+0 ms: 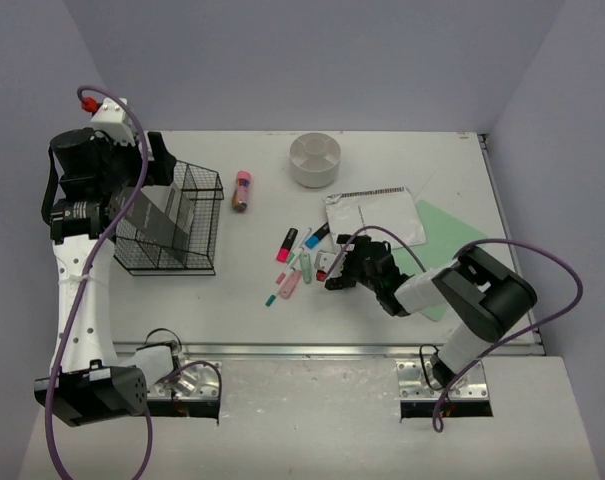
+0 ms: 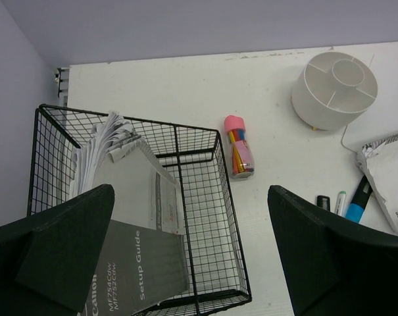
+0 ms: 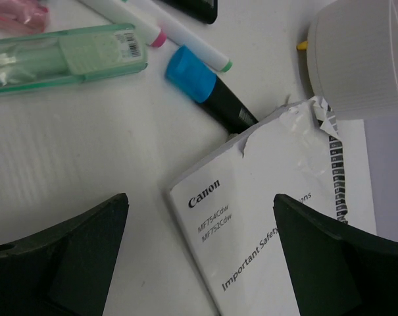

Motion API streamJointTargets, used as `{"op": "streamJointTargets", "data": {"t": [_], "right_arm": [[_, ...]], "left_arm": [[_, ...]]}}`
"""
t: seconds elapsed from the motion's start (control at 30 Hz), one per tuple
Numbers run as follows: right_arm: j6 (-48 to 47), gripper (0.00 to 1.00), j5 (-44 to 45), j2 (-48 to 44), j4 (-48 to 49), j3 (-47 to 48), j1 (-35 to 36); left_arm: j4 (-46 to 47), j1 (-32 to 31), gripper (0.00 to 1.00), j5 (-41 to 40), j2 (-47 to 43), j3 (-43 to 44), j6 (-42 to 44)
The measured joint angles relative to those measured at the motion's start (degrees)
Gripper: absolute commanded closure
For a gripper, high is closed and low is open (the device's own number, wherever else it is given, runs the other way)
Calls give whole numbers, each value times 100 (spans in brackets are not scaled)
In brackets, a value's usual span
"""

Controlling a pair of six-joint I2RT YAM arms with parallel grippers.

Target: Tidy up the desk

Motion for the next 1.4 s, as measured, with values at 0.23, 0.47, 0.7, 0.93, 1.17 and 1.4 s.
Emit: {"op": "streamJointTargets", "data": {"t": [0.23, 0.47, 0.7, 0.93, 1.17, 1.4], "right_arm": [[-464, 57, 721, 1441, 1552, 514, 45], [-920, 100, 1100, 1940, 2096, 371, 65], [-673, 100, 1312, 576, 1011, 334, 70], [287, 100, 1001, -1482, -1307, 1527, 32], [812, 100, 532, -2279, -2549, 2199, 42], [959, 100, 552, -2279, -3028, 2219, 130]], "left_arm": [[9, 0, 0, -115, 6, -7, 22], [163, 0, 0, -68, 1, -89, -32], [278, -58, 2, 494, 24, -332, -324], [363, -584, 10, 812, 232, -320, -877], [386, -1348, 13, 961, 567, -261, -2064], [509, -1723, 14, 1005, 643, -406, -3832]]}}
